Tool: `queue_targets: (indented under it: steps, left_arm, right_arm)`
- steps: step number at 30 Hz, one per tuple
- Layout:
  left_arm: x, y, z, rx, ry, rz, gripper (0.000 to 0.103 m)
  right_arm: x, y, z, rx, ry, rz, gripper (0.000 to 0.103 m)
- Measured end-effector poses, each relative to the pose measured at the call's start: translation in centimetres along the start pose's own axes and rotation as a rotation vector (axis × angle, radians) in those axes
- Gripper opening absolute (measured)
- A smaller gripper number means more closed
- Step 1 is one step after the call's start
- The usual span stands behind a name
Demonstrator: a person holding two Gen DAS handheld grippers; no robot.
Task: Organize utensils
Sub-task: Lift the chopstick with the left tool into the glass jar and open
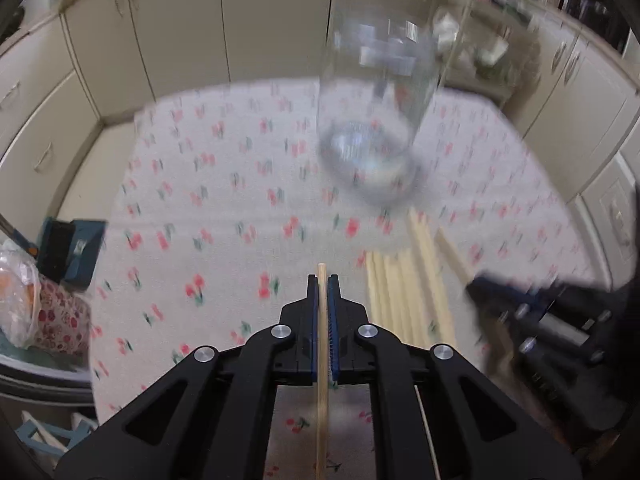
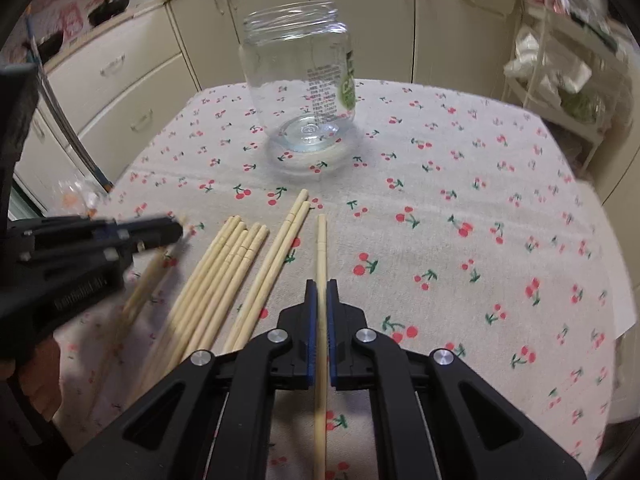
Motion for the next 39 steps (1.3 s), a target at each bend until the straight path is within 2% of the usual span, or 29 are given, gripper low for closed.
queue_targets:
  steps: [4, 8, 13, 18, 23, 30, 35, 39]
  left_arm:
    - [3.7, -0.8, -2.8, -0.067, 0.126, -0.070, 0.004]
    - [9.2, -1.1, -5.6, -0.149, 0.278, -0.138, 0.004]
    - [14.6, -0.5, -7.1, -0.192, 0.443, -0.180, 0.004]
    - [17.8, 0.2, -8.5, -0.211, 0.549, -0.219, 0.004]
    - [20.3, 0.1, -9.3, -0.183, 0.644, -0.271, 0.004]
    - [22.4, -0.3, -8.2, -0.067, 0.778, -0.359, 0.004]
    - [22.5, 0.7, -5.8, -0.022, 0.772, -0.346, 0.004]
    - [20.9, 1.5, -4.2, -0.010, 0.750, -0.299, 0.004]
  right_arm:
    - [0.0, 0.9, -0.3, 0.084, 0.012, 0.091, 0.006]
    - [-0.3, 1.3, -0.3, 0.116, 0.014, 0.135, 0.006]
    - [-0.3, 1.4, -0.3, 0.129, 0.022, 0.150, 0.006]
    - [-0.3, 1.7, -0.4, 0.139, 0.026, 0.158, 0.006]
    - [-0.4, 1.7, -0.5, 0.144, 0.028, 0.163, 0.006]
    - [-0.5, 1.8, -0.5, 0.146, 0.032, 0.166, 0.006]
    - [-0.4, 2.1, -0.4, 0.150, 0.028, 0.159, 0.006]
    - [-0.2, 1.6, -0.3, 0.117, 0.018, 0.106, 0.006]
Point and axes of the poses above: each gripper's, at about its wrist camera, not at the fingertips, and z roughly the way its jaws point, y to its right, x to its top, the point moved 2 cm from there along z, roughly the way its jaws point, and after that the axes turned 13 degrees about x, right-handed, at the moved point
